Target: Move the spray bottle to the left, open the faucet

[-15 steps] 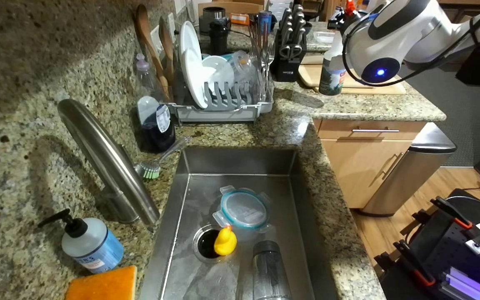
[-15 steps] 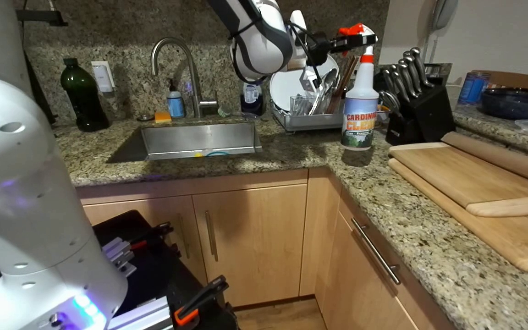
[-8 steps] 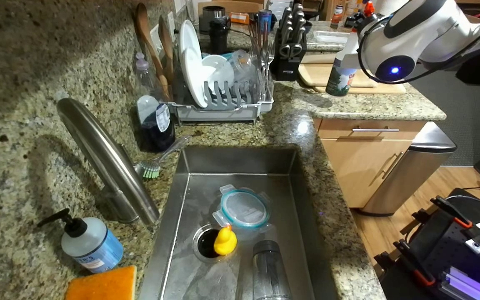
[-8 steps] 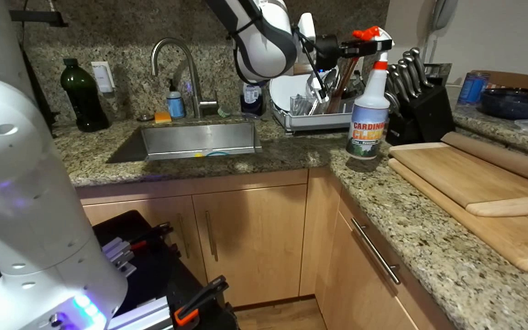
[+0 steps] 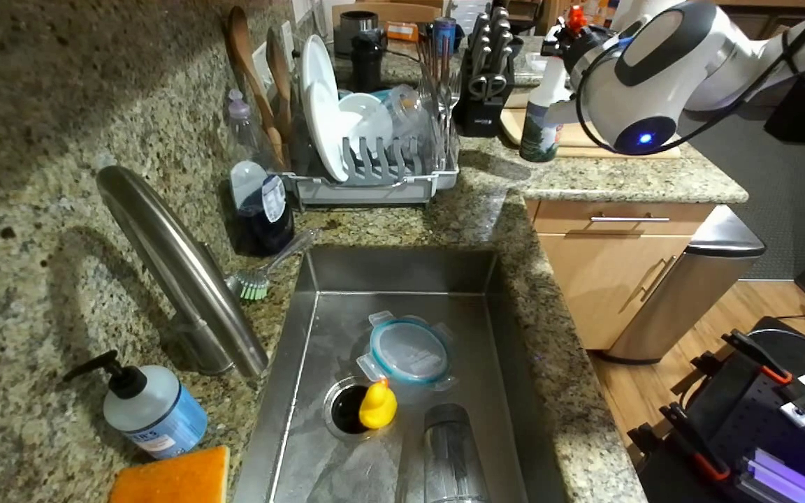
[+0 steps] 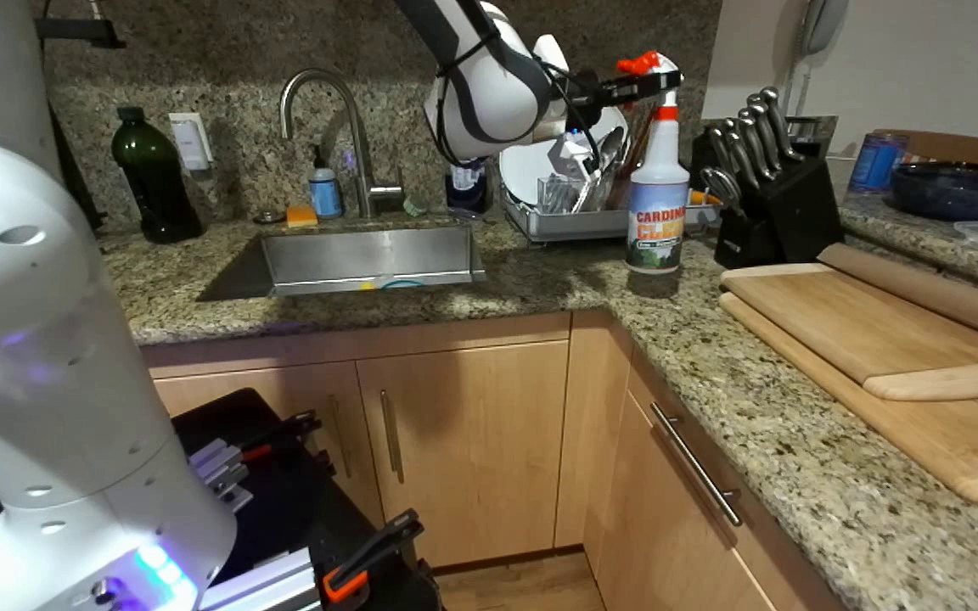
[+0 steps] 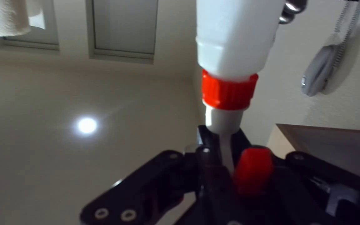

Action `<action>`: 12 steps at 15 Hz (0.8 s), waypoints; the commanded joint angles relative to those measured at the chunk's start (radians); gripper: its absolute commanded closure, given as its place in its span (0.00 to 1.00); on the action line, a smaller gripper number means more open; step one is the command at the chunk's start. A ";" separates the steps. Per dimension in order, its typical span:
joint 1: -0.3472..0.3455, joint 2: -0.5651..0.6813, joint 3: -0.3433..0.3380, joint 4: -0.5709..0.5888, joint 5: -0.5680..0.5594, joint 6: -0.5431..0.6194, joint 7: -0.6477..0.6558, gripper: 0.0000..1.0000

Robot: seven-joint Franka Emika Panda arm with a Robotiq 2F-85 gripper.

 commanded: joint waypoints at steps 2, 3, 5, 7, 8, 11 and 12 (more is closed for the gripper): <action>-0.003 0.045 0.024 0.091 -0.164 0.069 0.107 0.95; -0.012 0.046 0.022 0.088 -0.191 0.086 0.157 0.95; -0.068 0.039 0.125 0.113 -0.139 0.147 0.098 0.95; 0.082 0.002 0.030 0.074 -0.136 0.191 0.059 0.95; 0.113 -0.011 0.026 0.058 -0.137 0.201 0.026 0.95; 0.101 -0.031 0.114 0.025 -0.136 0.192 -0.032 0.95; 0.105 -0.039 0.116 0.003 -0.136 0.168 -0.055 0.95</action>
